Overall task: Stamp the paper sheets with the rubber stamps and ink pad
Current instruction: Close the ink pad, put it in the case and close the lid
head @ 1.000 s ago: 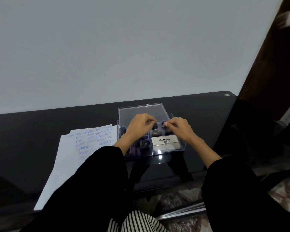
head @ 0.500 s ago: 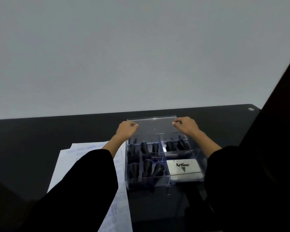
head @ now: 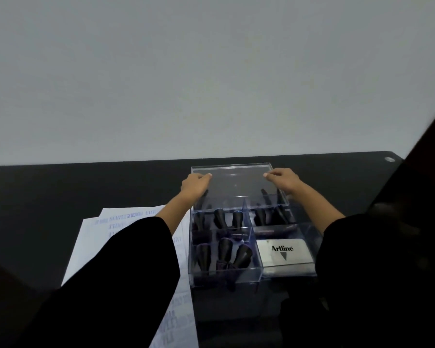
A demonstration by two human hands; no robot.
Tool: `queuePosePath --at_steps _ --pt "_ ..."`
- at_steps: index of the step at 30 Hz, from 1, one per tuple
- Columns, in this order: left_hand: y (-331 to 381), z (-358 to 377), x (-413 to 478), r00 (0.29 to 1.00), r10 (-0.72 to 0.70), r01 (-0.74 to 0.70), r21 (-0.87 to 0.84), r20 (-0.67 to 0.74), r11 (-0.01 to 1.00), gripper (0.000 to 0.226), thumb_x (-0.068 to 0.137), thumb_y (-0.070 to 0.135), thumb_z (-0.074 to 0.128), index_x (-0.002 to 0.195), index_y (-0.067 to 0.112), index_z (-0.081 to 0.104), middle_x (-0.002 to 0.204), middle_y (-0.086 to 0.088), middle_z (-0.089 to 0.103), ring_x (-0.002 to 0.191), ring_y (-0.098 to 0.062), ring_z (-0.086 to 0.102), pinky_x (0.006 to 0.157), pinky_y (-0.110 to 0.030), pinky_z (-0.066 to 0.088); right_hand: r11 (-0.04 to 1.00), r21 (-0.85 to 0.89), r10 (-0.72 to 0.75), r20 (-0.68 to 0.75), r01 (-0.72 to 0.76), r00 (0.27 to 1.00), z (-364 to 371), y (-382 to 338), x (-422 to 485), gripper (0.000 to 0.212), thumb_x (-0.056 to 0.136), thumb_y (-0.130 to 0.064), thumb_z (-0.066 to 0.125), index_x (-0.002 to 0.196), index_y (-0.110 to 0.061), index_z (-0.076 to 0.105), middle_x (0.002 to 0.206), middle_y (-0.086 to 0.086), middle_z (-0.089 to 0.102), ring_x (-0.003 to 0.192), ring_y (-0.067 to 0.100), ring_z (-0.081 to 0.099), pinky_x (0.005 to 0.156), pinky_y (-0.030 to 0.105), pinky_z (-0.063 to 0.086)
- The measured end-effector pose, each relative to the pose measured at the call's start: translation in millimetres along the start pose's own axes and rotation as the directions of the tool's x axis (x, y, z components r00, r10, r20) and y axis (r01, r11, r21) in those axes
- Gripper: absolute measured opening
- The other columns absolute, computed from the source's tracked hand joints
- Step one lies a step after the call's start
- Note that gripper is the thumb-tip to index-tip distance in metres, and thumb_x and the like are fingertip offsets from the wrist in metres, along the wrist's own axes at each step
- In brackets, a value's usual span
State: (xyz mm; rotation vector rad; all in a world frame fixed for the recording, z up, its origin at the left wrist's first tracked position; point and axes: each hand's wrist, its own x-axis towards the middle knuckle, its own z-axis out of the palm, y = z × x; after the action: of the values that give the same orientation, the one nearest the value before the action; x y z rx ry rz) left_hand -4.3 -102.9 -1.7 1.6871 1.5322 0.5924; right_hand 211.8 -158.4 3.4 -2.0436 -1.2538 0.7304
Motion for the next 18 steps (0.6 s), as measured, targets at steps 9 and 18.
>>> queuePosePath --at_steps 9,18 --pt "44.3 -31.7 -30.5 0.969 0.207 -0.224 -0.118 -0.137 0.967 0.035 0.098 0.024 0.043 0.127 0.009 0.054 0.136 -0.009 0.051 0.126 -0.025 0.046 0.108 -0.035 0.035 0.953 0.272 -0.050 -0.289 0.132 0.956 -37.5 -31.8 -33.3 0.032 0.096 -0.022 0.048 0.125 -0.014 0.057 0.137 0.005 0.051 0.128 0.023 0.044 0.104 0.031 0.034" --pt "40.2 -38.0 -97.5 0.980 0.201 -0.197 -0.161 0.004 0.967 0.036 0.097 0.024 0.044 0.128 0.008 0.052 0.138 -0.008 0.049 0.129 -0.023 0.043 0.107 -0.032 0.031 0.945 0.306 -0.029 -0.276 0.116 0.961 -59.3 -9.7 -108.8 0.036 0.098 -0.023 0.042 0.132 -0.013 0.050 0.137 0.007 0.049 0.126 0.024 0.045 0.105 0.036 0.038"
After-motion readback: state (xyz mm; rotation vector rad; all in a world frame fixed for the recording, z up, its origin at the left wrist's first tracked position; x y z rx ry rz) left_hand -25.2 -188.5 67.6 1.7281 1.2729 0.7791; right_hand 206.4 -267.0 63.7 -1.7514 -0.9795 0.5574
